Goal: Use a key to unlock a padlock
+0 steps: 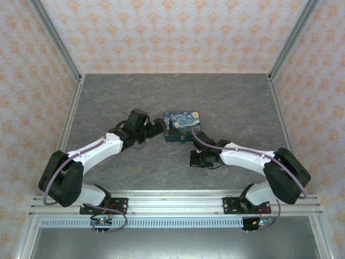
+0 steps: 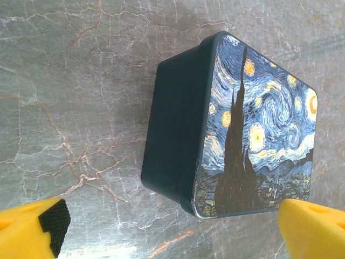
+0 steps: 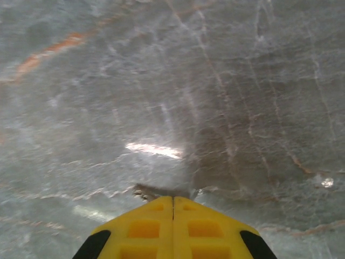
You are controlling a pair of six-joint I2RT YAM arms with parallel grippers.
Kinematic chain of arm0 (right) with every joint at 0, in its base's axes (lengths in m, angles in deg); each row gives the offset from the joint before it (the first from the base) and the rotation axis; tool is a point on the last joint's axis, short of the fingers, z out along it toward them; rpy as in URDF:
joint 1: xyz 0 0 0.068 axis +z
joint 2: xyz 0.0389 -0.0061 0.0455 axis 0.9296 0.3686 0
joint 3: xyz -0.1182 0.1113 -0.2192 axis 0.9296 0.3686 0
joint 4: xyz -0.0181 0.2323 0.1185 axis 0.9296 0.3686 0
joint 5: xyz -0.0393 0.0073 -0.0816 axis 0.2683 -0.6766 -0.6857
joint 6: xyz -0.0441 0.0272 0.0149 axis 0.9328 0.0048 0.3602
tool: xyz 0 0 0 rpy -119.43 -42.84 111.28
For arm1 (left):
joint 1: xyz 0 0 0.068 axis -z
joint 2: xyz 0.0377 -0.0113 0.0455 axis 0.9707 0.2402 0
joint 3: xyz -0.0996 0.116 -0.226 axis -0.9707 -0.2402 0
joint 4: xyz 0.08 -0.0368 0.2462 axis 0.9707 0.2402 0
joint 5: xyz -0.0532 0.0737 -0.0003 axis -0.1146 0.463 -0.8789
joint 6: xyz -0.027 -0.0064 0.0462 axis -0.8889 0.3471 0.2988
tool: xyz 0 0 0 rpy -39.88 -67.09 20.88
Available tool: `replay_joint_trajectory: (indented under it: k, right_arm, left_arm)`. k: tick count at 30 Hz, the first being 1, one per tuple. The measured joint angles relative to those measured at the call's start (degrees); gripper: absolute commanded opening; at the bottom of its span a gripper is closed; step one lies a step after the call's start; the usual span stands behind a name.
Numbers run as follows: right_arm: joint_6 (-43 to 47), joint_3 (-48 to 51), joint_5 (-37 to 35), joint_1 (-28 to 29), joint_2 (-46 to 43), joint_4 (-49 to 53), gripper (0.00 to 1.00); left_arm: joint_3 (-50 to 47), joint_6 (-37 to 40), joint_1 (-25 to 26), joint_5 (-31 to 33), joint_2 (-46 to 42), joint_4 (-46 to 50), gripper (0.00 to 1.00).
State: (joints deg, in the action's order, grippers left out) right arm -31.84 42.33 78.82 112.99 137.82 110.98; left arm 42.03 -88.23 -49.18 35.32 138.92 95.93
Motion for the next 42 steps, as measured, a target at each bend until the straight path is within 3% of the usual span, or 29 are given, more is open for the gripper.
replay_joint_trajectory:
  k: [9, 10, 12, 15, 25, 42]
  right_arm:
    - [0.6, -2.0, 0.4, -0.2, 3.9, -1.0, 0.03]
    - [0.6, -2.0, 0.4, -0.2, 3.9, -1.0, 0.1]
    - [0.6, -2.0, 0.3, -0.2, 3.7, -0.8, 0.36]
    - [0.7, -1.9, -0.4, -0.2, 3.0, -0.6, 0.45]
    - [2.1, -1.7, -1.1, -0.2, 1.2, 0.8, 0.51]
    - [3.0, -5.8, -6.9, 4.3, 6.1, 5.9, 0.45]
  left_arm:
    - [0.0, 0.0, 0.1, 0.0, 0.0, 0.0, 1.0]
    - [0.0, 0.0, 0.1, 0.0, 0.0, 0.0, 1.0]
    - [0.0, 0.0, 0.1, 0.0, 0.0, 0.0, 1.0]
    - [0.0, 0.0, 0.1, 0.0, 0.0, 0.0, 1.0]
    - [0.0, 0.0, 0.1, 0.0, 0.0, 0.0, 1.0]
    - [0.0, 0.0, 0.1, 0.0, 0.0, 0.0, 1.0]
